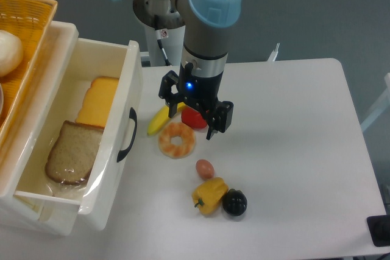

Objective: Pick up the egg
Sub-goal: 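Move the open gripper down toward the donut and egg area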

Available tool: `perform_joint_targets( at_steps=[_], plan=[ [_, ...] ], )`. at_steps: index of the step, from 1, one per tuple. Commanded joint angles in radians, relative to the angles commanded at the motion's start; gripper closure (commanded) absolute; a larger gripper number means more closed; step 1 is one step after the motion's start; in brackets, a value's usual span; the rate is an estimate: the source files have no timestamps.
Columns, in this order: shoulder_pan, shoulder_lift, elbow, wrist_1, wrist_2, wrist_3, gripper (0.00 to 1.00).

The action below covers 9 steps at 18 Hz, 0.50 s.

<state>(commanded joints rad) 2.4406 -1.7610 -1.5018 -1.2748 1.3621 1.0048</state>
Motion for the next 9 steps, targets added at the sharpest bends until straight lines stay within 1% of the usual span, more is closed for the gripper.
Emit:
perform_joint_targets(
  at_steps=[6, 9],
  plan=[
    [0.002, 0.003, 0.000, 0.006, -0.002, -0.005, 0.00],
    [0.000, -0.002, -0.003, 0.031, 0.000, -0.005, 0.00]
  ],
)
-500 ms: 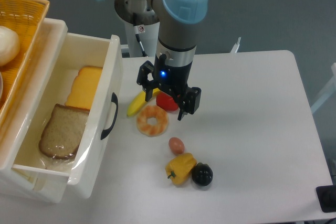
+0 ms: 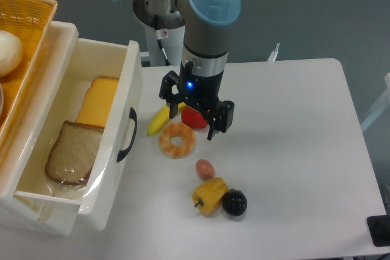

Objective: Pick up the egg
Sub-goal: 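Move the open gripper down toward the donut and egg area, then swing the gripper over the small brown egg and lower it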

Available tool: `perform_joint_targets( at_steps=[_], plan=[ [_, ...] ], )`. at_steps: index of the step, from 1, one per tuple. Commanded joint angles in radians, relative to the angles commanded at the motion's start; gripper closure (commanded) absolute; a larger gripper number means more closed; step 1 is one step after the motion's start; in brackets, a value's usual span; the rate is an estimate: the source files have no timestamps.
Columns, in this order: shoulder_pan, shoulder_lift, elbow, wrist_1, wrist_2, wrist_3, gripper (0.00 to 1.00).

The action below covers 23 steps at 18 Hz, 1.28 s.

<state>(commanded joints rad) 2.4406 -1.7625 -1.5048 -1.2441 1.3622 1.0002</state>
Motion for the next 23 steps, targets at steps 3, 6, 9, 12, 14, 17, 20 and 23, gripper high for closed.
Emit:
perform_joint_targets(
  at_steps=[3, 6, 9, 12, 14, 17, 20, 23],
  plan=[
    [-0.002, -0.005, -0.027, 0.011, -0.002, -0.002, 0.00],
    [-0.002, 0.000, -0.096, 0.075, -0.002, -0.006, 0.00],
    [-0.026, -0.003, -0.121, 0.097, 0.002, -0.008, 0.00],
    [-0.044, -0.020, -0.124, 0.097, 0.060, -0.009, 0.00],
    [-0.057, -0.025, -0.124, 0.094, 0.084, -0.037, 0.00],
    [-0.058, -0.037, -0.127, 0.092, 0.084, -0.138, 0.00],
    [-0.049, -0.057, -0.133, 0.091, 0.086, -0.251, 0.00],
    [-0.038, -0.061, -0.135, 0.091, 0.089, -0.366, 0.00]
  ],
)
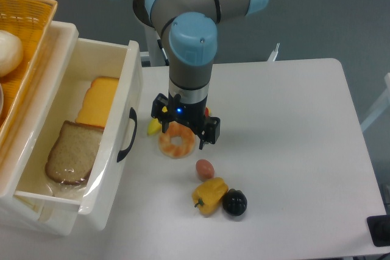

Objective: Pick up the egg
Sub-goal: 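Swing the gripper over the small brown egg and lower it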

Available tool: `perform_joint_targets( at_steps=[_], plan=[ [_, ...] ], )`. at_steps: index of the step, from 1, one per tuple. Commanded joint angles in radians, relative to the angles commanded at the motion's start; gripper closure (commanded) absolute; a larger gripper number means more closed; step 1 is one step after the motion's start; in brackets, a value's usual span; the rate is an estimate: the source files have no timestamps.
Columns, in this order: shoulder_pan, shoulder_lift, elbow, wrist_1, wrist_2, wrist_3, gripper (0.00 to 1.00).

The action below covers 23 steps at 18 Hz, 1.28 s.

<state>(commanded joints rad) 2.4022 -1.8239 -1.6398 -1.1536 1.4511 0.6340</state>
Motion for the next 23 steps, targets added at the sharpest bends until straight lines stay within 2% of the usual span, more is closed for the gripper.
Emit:
perform_joint_targets(
  at_steps=[2, 5, 9, 12, 23],
  plan=[
    [0.006, 0.006, 0.000, 0.000, 0.003, -0.098, 0.00],
    [0.008, 0.002, -0.002, -0.003, 0.096, -0.224, 0.00],
    [0.005, -0.018, -0.021, 0.000, 0.152, -0.278, 0.00],
    [0.006, -0.050, -0.020, 0.000, 0.153, -0.338, 0.00],
    [0.022, -0.205, 0.011, 0.003, 0.170, -0.413, 0.00]
  ],
)
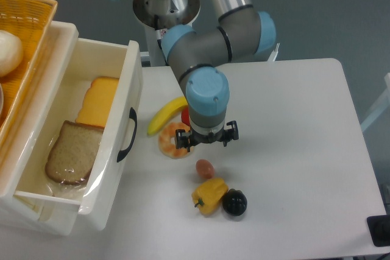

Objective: Pick up the egg
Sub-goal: 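Swing the gripper over the small brown egg and lower it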

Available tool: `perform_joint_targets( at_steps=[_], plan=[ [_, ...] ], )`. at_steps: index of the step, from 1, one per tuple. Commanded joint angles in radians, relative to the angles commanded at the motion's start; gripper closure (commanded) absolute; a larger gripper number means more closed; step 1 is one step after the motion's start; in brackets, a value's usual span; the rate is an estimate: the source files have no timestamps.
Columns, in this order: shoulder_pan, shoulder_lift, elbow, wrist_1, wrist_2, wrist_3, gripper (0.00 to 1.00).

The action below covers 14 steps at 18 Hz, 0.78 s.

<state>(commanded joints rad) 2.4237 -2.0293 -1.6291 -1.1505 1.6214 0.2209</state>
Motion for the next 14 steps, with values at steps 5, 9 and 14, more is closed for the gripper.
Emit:
perform_joint_targets(
  at_steps=[5, 9, 14],
  plan=[
    [0.000, -0.032, 0.009, 0.005, -0.003, -0.003, 0.00],
    [0.000, -0.060, 0.015, 0.034, -0.008, -0.012, 0.00],
    [0.000, -0.071, 0.028, 0.054, -0.038, -0.112, 0.00]
  ],
)
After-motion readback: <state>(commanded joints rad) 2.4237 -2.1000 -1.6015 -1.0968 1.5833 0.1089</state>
